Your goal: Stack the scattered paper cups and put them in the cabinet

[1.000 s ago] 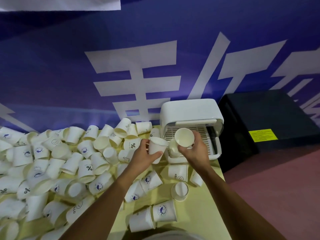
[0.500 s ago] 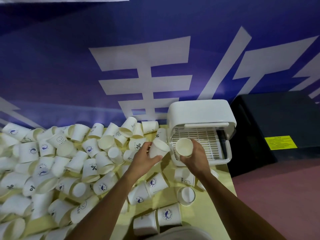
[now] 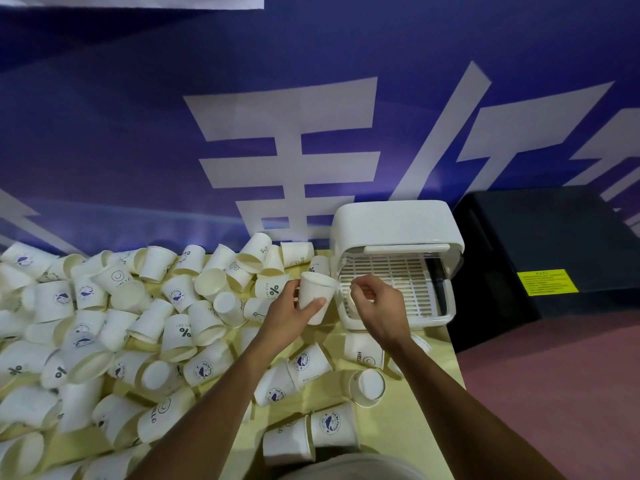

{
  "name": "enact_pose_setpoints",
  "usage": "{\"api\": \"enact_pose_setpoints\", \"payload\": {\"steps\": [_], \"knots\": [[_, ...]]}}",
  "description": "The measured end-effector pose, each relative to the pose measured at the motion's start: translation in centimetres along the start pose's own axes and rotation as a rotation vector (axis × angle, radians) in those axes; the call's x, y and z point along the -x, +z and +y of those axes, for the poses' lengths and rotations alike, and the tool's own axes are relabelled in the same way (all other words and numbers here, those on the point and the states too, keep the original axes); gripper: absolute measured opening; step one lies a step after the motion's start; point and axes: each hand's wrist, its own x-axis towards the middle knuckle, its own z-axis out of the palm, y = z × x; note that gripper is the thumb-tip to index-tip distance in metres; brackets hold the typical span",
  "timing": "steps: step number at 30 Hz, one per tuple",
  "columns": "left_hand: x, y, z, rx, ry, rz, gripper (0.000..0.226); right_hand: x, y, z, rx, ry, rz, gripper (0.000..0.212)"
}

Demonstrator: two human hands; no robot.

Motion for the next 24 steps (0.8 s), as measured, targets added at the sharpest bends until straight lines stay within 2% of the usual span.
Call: {"api": "enact_pose_setpoints", "payload": {"steps": [2,8,12,16,20,24], "knots": [[0.3,0.1,0.2,-0.002,0.011,-0.004,0.058,0.1,0.1,-1.0,-0.062,0.013,-0.012,0.021],[1.0,0.4,0.9,0.025,0.049,-0.006,0.055,0.4,0.4,-1.9,-0.153,0.077,-0.146,0.051],[1.3,0.6,1.1,0.007,0.093,-0.053,0.055,0.7,0.6,-1.9,-0.094,0.042,-0.183,0.044],[1.3,0.8,1.2,0.001,0.091,-0.063,0.057,0.8,0.6,-1.7,-0.070,0.011,-0.140,0.044],[1.0,0.8,0.5,0.011,0.081,-0.074,0.058,0.9,-0.1,-1.0,-0.063,-0.070,0.023,0.058],[0.7,0.8,-0.2,0.006,0.084,-0.078,0.056,1.2,-0.9,0.4,-0.013,-0.088,0.078,0.066]]}}
